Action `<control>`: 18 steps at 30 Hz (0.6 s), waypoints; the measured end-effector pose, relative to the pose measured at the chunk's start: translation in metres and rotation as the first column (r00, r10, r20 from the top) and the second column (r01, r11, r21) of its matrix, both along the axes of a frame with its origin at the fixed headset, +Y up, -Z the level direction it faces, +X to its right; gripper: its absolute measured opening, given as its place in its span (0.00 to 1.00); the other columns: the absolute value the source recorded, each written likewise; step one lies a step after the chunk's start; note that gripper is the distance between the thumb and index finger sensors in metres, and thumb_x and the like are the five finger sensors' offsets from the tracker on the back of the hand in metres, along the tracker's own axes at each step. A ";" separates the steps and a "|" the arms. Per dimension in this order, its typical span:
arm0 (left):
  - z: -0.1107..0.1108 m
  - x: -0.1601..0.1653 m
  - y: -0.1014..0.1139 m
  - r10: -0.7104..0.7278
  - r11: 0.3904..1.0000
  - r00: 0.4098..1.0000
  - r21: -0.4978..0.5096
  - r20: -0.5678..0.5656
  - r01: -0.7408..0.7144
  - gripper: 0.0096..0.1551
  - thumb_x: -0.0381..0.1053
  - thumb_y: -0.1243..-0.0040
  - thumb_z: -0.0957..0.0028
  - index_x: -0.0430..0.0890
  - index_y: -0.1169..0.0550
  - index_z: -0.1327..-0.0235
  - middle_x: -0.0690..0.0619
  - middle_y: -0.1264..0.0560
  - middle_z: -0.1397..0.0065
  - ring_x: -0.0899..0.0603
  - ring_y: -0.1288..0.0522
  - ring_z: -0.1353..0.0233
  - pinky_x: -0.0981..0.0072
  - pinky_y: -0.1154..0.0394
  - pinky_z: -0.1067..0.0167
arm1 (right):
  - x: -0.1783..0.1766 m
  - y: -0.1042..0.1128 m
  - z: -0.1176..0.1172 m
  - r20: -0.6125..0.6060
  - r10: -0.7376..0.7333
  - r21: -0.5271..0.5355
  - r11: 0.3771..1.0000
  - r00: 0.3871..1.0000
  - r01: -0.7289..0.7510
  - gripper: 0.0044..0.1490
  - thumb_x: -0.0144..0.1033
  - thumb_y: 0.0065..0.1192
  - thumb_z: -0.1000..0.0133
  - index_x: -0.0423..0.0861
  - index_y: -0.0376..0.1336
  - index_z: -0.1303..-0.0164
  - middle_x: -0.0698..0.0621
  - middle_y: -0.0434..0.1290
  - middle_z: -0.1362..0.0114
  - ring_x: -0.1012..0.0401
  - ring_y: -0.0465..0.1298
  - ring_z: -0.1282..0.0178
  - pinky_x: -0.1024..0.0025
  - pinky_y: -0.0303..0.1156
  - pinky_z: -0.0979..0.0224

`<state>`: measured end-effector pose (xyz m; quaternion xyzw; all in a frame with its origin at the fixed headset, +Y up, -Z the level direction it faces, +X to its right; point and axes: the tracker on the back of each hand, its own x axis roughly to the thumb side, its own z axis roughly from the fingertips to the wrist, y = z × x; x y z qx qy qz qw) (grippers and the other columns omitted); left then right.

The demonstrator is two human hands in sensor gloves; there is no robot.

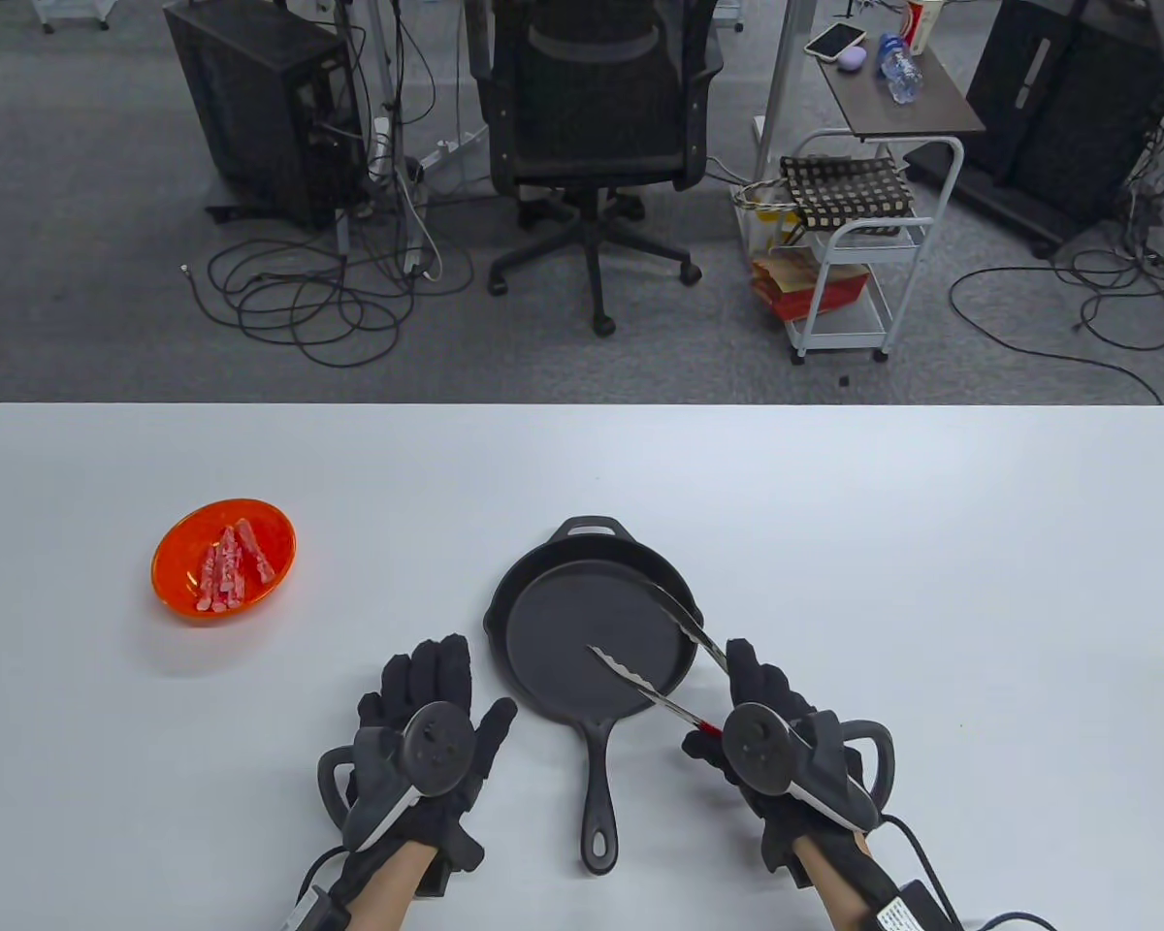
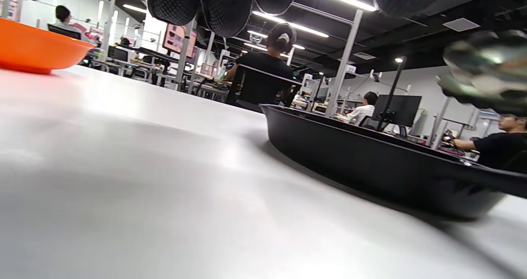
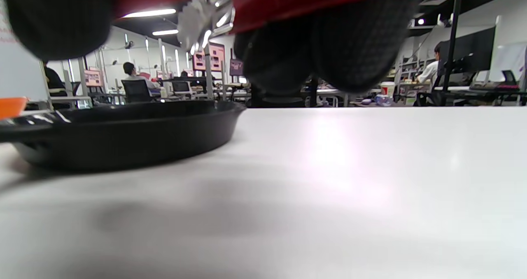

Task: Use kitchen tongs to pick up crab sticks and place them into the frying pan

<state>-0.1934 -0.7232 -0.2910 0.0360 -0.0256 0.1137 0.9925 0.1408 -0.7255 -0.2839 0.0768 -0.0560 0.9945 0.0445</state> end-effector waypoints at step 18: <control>-0.085 -0.185 0.048 0.000 0.998 0.878 -0.061 -0.479 -0.033 0.47 0.69 0.45 0.41 0.50 0.42 0.13 0.46 0.35 0.15 0.31 0.32 0.21 0.30 0.35 0.32 | -0.008 0.006 0.006 -0.022 0.027 0.013 1.000 0.999 -0.026 0.64 0.67 0.63 0.51 0.36 0.51 0.16 0.37 0.70 0.27 0.53 0.82 0.46 0.57 0.81 0.49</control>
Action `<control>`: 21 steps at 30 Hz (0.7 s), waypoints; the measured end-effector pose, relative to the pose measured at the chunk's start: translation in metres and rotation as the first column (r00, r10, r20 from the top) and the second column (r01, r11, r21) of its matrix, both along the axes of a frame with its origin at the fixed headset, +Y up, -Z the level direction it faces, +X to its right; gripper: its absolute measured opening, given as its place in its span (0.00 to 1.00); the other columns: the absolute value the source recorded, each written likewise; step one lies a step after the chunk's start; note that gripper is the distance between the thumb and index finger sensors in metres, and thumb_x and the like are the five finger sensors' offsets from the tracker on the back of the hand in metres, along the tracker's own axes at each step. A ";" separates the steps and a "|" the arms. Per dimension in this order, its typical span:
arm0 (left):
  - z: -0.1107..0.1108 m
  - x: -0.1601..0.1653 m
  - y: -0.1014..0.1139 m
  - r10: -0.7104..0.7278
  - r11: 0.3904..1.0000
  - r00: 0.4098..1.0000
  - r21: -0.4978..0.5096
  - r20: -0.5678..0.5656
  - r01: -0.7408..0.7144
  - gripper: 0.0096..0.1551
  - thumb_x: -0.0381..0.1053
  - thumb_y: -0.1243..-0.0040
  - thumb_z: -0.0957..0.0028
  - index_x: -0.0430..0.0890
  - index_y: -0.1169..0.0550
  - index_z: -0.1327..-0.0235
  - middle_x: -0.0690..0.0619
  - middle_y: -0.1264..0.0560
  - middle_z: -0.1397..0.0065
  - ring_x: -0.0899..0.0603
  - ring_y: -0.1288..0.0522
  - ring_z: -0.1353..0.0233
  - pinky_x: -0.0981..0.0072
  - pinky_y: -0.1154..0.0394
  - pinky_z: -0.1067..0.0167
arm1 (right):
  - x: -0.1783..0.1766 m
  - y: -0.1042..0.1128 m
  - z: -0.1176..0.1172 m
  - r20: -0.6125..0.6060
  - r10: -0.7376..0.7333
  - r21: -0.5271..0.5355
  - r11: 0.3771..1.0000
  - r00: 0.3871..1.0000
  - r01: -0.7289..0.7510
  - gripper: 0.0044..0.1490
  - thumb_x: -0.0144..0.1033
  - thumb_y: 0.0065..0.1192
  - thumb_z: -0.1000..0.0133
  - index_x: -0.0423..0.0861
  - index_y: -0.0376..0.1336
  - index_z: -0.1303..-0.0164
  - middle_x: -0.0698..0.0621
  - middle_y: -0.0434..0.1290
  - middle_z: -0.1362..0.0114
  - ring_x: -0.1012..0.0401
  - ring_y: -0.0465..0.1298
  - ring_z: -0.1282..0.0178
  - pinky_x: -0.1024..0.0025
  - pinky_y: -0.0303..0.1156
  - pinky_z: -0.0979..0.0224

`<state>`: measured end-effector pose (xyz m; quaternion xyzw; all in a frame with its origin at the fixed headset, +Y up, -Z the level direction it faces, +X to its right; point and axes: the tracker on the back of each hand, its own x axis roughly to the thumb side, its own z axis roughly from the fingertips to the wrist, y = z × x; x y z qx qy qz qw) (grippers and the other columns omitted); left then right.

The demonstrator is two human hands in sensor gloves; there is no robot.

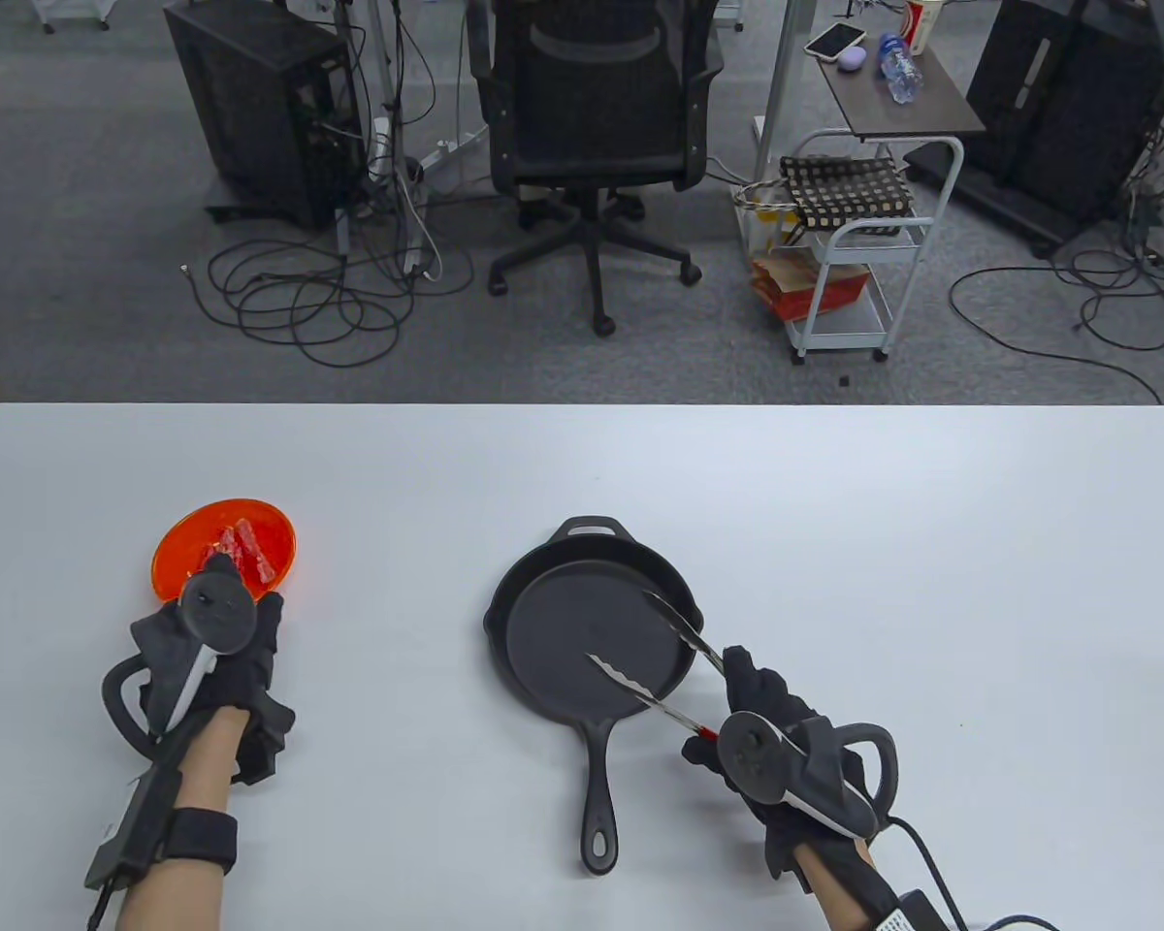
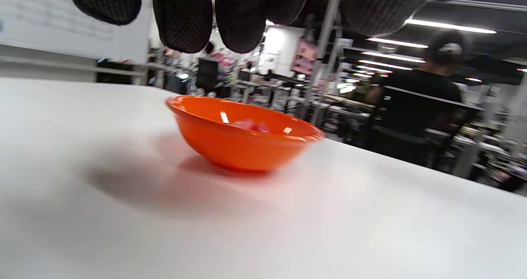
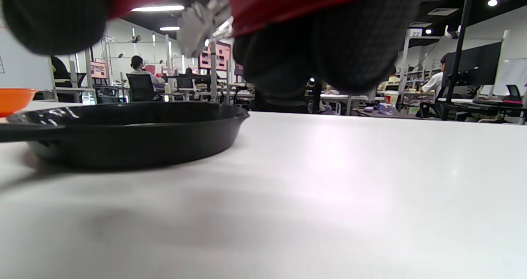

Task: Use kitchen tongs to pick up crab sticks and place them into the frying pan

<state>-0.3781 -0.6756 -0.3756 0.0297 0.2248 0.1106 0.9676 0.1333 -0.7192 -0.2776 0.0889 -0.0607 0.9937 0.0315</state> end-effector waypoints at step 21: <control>-0.072 -0.077 -0.059 0.135 0.976 0.947 -0.127 -0.292 -0.179 0.42 0.59 0.46 0.39 0.49 0.46 0.15 0.44 0.32 0.19 0.40 0.15 0.41 0.51 0.19 0.50 | 0.008 0.000 -0.004 0.077 -0.010 0.066 0.998 0.997 0.005 0.63 0.67 0.63 0.51 0.36 0.52 0.17 0.38 0.71 0.28 0.54 0.82 0.47 0.58 0.82 0.50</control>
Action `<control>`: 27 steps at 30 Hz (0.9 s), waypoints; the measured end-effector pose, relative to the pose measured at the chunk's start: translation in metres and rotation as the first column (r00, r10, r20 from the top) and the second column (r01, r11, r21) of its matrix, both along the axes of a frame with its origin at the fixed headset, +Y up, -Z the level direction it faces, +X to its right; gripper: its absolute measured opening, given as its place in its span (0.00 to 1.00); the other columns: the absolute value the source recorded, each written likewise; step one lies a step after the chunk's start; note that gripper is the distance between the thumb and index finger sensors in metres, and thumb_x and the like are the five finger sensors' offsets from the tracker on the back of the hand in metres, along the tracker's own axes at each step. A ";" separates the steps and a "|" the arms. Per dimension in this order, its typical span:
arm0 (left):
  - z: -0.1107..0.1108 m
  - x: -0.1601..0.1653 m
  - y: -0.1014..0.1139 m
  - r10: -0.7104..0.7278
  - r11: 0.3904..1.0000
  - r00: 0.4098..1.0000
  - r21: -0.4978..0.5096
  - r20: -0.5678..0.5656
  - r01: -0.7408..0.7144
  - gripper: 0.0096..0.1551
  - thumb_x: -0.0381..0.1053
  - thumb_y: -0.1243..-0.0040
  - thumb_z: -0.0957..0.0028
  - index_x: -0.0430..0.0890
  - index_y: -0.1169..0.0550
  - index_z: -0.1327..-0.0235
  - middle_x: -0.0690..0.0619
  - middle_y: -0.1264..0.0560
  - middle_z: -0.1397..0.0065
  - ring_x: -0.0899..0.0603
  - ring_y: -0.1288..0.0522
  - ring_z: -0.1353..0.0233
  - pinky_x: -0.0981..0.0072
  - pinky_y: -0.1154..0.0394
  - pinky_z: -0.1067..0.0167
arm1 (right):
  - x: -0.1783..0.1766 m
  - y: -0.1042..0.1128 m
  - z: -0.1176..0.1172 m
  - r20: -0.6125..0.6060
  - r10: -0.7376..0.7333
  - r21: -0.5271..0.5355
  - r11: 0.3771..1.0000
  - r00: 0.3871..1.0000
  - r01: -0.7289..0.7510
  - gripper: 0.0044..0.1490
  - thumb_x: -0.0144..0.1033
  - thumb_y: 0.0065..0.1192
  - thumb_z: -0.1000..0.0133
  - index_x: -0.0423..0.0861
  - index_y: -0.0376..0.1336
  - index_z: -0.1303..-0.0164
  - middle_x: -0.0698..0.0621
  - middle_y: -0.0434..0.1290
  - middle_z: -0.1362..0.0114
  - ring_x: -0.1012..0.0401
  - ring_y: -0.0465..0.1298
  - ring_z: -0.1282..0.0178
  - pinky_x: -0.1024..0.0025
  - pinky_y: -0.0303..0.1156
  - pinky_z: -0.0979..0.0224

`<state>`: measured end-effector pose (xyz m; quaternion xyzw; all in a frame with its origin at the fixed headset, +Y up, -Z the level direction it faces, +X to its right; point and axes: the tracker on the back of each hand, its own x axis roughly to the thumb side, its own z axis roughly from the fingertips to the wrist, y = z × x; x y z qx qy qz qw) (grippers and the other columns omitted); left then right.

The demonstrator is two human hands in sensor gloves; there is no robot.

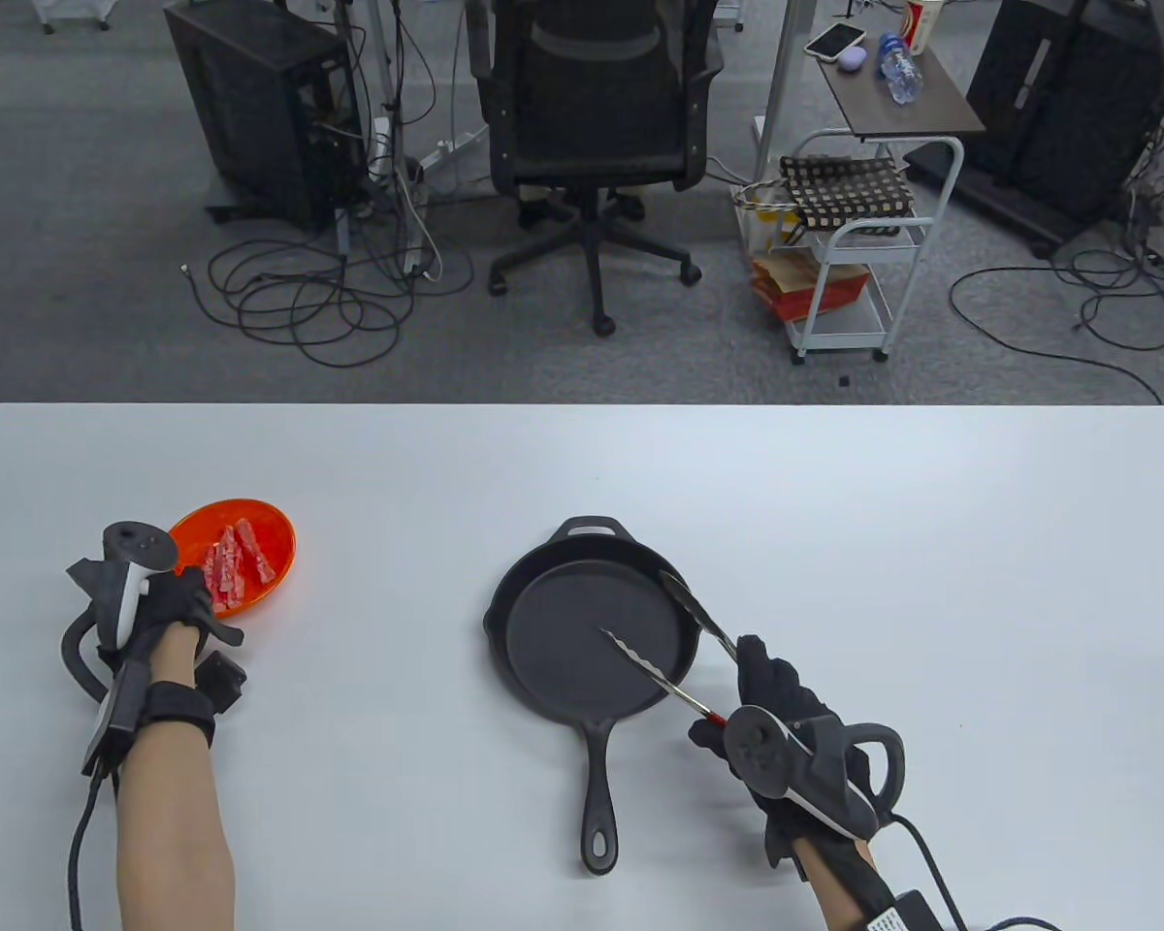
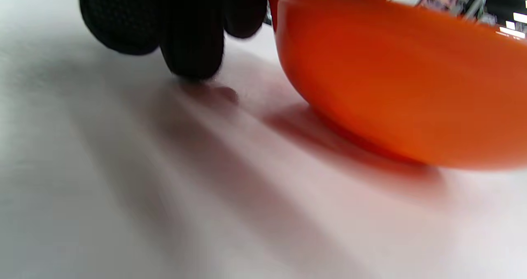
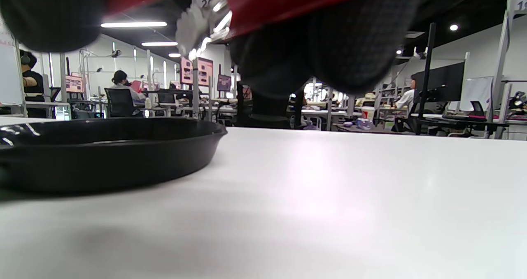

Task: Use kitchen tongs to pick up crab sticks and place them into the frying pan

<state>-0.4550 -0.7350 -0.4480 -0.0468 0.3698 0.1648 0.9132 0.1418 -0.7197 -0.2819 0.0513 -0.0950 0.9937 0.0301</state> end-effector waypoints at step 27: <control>0.098 0.057 0.003 0.636 0.618 0.748 0.457 0.187 -0.640 0.38 0.42 0.40 0.42 0.54 0.43 0.21 0.38 0.26 0.27 0.42 0.12 0.72 0.71 0.14 0.82 | -0.006 0.000 0.005 -0.055 -0.042 0.000 0.999 0.998 0.042 0.63 0.68 0.62 0.51 0.36 0.52 0.16 0.38 0.70 0.28 0.54 0.82 0.47 0.58 0.81 0.49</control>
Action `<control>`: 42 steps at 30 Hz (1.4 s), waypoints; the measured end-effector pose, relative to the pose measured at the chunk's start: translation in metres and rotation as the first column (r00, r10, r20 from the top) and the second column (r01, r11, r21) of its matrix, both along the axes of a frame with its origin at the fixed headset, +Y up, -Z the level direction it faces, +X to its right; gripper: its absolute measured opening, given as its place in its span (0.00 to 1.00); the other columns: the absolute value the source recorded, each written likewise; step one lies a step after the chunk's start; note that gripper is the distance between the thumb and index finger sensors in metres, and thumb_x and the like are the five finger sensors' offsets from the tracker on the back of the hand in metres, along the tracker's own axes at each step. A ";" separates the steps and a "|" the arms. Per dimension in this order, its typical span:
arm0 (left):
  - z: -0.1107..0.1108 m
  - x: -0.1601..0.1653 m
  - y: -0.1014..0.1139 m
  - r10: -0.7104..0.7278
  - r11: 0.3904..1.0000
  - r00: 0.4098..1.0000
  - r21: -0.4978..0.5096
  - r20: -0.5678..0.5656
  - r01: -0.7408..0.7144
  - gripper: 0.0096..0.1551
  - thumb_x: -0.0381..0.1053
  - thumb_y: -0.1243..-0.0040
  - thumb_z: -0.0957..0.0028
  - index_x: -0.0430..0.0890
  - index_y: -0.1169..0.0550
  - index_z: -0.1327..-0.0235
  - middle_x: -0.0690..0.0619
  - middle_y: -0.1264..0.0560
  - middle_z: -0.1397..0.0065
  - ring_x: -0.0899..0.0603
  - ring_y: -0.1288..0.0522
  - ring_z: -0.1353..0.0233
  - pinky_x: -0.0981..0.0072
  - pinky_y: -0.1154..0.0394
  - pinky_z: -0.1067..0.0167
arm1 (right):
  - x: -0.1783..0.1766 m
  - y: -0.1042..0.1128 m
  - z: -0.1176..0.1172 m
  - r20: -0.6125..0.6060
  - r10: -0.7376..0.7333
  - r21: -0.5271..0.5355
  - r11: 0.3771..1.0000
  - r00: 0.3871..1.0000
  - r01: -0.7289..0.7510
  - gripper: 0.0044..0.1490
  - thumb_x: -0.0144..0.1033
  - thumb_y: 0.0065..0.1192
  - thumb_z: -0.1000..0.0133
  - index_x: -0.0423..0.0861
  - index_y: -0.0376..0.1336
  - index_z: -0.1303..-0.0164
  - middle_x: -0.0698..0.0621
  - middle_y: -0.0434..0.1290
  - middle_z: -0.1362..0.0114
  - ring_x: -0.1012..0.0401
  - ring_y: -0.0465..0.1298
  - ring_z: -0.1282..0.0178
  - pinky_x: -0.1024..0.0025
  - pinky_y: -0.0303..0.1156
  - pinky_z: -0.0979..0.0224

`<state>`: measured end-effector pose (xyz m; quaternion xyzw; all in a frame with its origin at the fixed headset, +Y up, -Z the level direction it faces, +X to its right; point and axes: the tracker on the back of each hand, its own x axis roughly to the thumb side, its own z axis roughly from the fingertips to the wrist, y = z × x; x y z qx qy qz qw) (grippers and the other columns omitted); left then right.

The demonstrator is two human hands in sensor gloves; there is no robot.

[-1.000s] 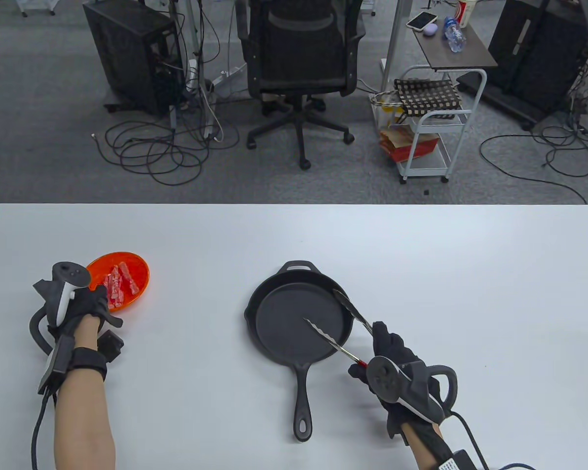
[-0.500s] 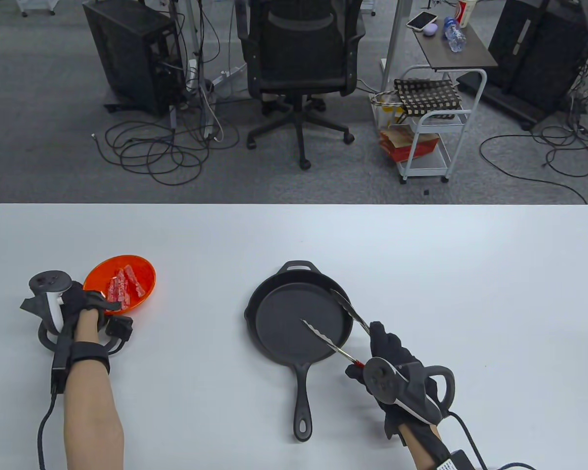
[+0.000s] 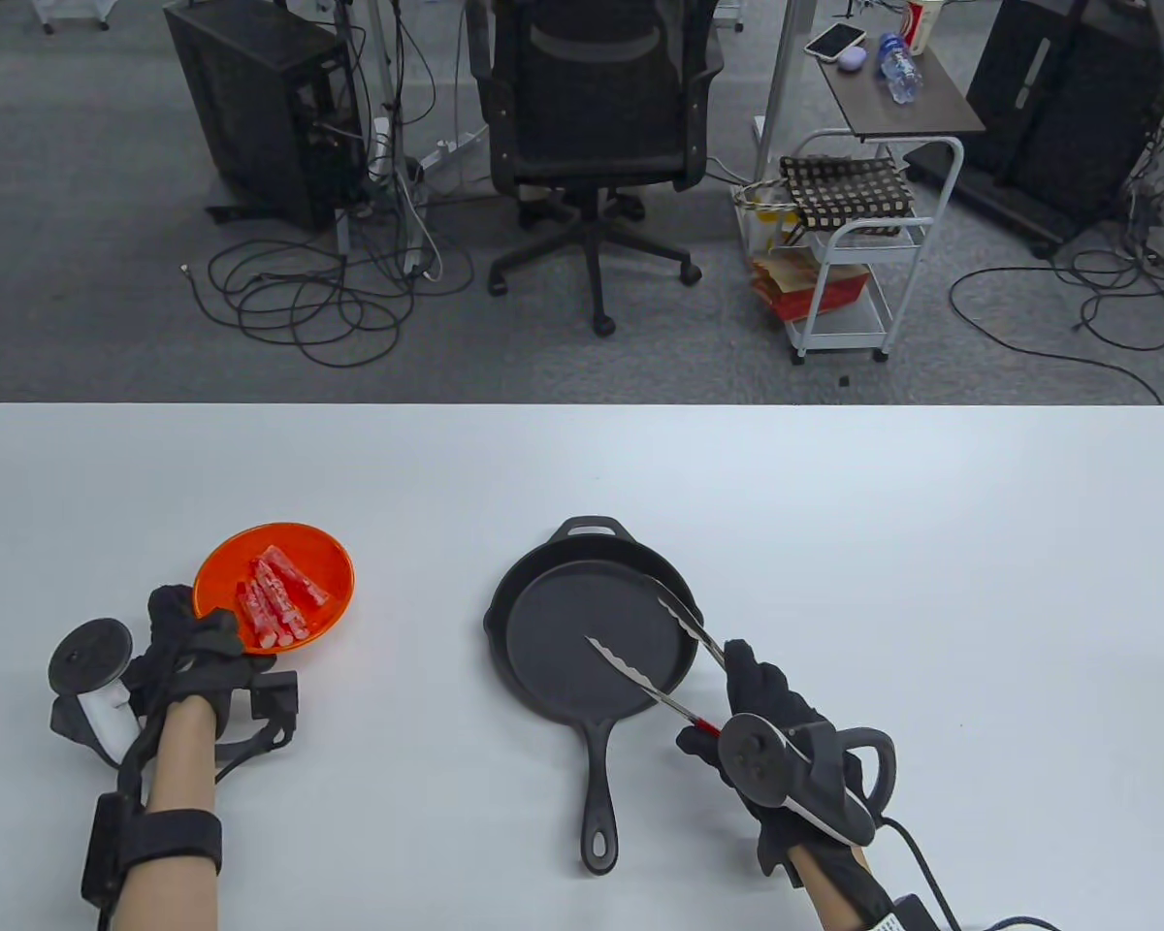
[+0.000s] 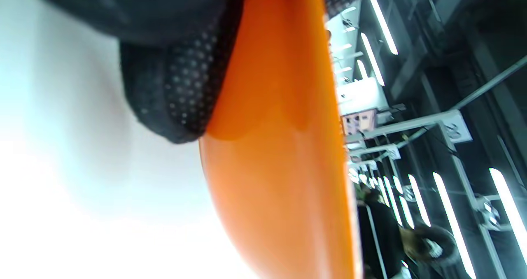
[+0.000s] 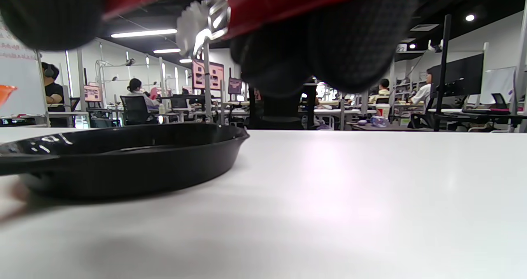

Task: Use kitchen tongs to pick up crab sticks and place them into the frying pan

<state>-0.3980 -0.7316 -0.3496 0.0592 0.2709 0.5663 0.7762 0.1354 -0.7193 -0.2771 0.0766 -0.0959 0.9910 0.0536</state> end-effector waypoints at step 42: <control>0.068 0.146 -0.010 -0.042 0.995 0.977 0.096 0.211 0.022 0.41 0.42 0.45 0.40 0.54 0.49 0.17 0.39 0.33 0.22 0.41 0.12 0.67 0.70 0.13 0.77 | -0.140 0.038 0.005 -0.116 -0.110 -0.130 0.987 0.987 0.095 0.43 0.57 0.59 0.42 0.45 0.59 0.20 0.44 0.78 0.35 0.57 0.85 0.60 0.63 0.83 0.59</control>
